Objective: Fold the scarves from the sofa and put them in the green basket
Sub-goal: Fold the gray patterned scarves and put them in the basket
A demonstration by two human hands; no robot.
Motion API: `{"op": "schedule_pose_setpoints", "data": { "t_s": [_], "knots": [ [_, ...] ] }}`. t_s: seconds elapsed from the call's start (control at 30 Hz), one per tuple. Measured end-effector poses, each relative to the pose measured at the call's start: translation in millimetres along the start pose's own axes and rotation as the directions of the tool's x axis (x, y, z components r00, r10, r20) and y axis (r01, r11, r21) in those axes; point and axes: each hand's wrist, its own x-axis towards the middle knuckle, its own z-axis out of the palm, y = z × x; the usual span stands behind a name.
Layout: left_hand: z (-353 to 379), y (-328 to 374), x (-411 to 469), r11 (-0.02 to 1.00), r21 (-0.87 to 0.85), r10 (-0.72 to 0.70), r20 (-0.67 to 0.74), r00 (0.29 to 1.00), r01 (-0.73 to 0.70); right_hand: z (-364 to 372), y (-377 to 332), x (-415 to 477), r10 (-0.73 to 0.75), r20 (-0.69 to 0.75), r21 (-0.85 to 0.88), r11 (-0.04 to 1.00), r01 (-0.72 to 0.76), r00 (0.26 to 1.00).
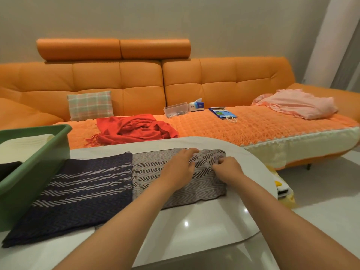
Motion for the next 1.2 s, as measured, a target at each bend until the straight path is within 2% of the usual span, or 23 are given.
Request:
{"op": "schedule_pose_setpoints", "data": {
  "t_s": [0.1, 0.13, 0.2, 0.23, 0.3, 0.33, 0.4, 0.47, 0.5, 0.57, 0.63, 0.7, 0.77, 0.8, 0.87, 0.93, 1.0, 1.03, 1.07, 1.13, 1.2],
  "knots": [
    [-5.4, 0.6, 11.8, 0.993, -0.118, -0.017, -0.139, 0.99, 0.001, 6.7, -14.5, 0.5, -0.206, -0.047, 0.014, 0.978, 0.207, 0.977],
    [-10.9, -0.1, 14.8, 0.987, -0.163, -0.04, -0.205, 0.978, 0.006, 9.6, -21.4, -2.5, -0.292, -0.023, 0.011, 0.956, 0.293, 0.956],
    [-22.1, -6.9, 17.5, 0.966, -0.253, -0.125, -0.279, 0.952, 0.053, 18.0, -34.7, -12.0, -0.466, 0.171, 0.028, 0.883, 0.468, 0.868],
    [-28.0, -11.5, 16.1, 0.955, -0.281, -0.177, -0.274, 0.945, 0.097, 22.5, -40.2, -18.6, -0.5, 0.281, 0.053, 0.86, 0.507, 0.819],
    [-38.2, -25.0, 9.5, 0.934, -0.278, -0.286, -0.199, 0.937, 0.226, 27.9, -47.3, -28.9, -0.493, 0.376, 0.133, 0.867, 0.481, 0.785],
    [-42.1, -34.6, 5.0, 0.925, -0.242, -0.334, -0.146, 0.931, 0.294, 29.7, -50.1, -30.6, -0.48, 0.337, 0.184, 0.877, 0.444, 0.81],
    [-47.6, -52.8, -4.3, 0.909, -0.119, -0.407, -0.045, 0.913, 0.399, 29.7, -52.9, -28.0, -0.398, 0.169, 0.262, 0.9, 0.348, 0.902],
    [-54.1, -67.1, -14.0, 0.907, -0.031, -0.421, -0.013, 0.907, 0.421, 29.0, -53.3, -22.1, -0.321, 0.026, 0.245, 0.92, 0.305, 0.947],
    [-57.4, -71.7, -18.8, 0.913, -0.006, -0.407, -0.014, 0.913, 0.407, 30.1, -52.2, -19.3, -0.316, 0.014, 0.188, 0.933, 0.308, 0.949],
    [-63.4, -73.5, -26.2, 0.937, 0.032, -0.348, 0.007, 0.937, 0.348, 34.0, -48.7, -17.7, -0.319, 0.149, 0.045, 0.948, 0.316, 0.936],
    [-68.6, -74.4, -29.1, 0.953, 0.089, -0.298, 0.101, 0.949, 0.29, 41.0, -49.0, -19.0, -0.291, 0.302, -0.067, 0.943, 0.325, 0.908],
    [-73.9, -76.6, -27.2, 0.948, 0.185, -0.295, 0.205, 0.933, 0.259, 47.2, -52.0, -18.0, -0.313, 0.314, -0.145, 0.917, 0.371, 0.897],
    [-78.2, -74.3, -22.0, 0.926, 0.29, -0.308, 0.216, 0.927, 0.24, 45.0, -56.3, -16.2, -0.326, 0.269, -0.19, 0.905, 0.381, 0.906],
    [-80.3, -69.7, -17.8, 0.917, 0.326, -0.292, 0.158, 0.943, 0.229, 42.0, -57.3, -16.2, -0.324, 0.245, -0.191, 0.908, 0.373, 0.914],
    [-82.7, -53.3, -7.3, 0.932, 0.299, -0.194, -0.069, 0.979, 0.205, 33.0, -56.9, -15.0, -0.303, 0.178, -0.156, 0.931, 0.33, 0.936],
    [-81.6, -35.2, 9.0, 0.986, 0.034, -0.149, -0.273, 0.95, 0.165, 18.3, -55.6, -12.3, -0.239, 0.04, -0.083, 0.967, 0.242, 0.97],
    [-79.6, -15.8, 25.9, 0.945, -0.315, -0.204, -0.349, 0.915, 0.09, -0.9, -49.3, -7.4, -0.093, -0.135, 0.097, 0.99, 0.107, 0.986],
    [-76.5, -7.3, 31.3, 0.905, -0.421, -0.222, -0.348, 0.911, 0.059, -11.7, -43.8, -4.8, -0.008, -0.227, 0.193, 0.98, 0.053, 0.974],
    [-72.4, -1.6, 35.1, 0.893, -0.449, -0.215, -0.345, 0.914, 0.041, -23.3, -37.8, -2.8, 0.066, -0.314, 0.266, 0.964, 0.021, 0.947],
    [-61.1, 2.2, 36.1, 0.93, -0.363, -0.169, -0.277, 0.946, 0.06, -40.8, -24.0, 2.4, 0.157, -0.43, 0.344, 0.939, 0.001, 0.889],
    [-45.0, -3.1, 30.3, 0.969, -0.186, -0.178, -0.068, 0.982, 0.163, -47.0, -13.3, 5.8, 0.187, -0.414, 0.329, 0.943, -0.045, 0.891]
  ]
}}
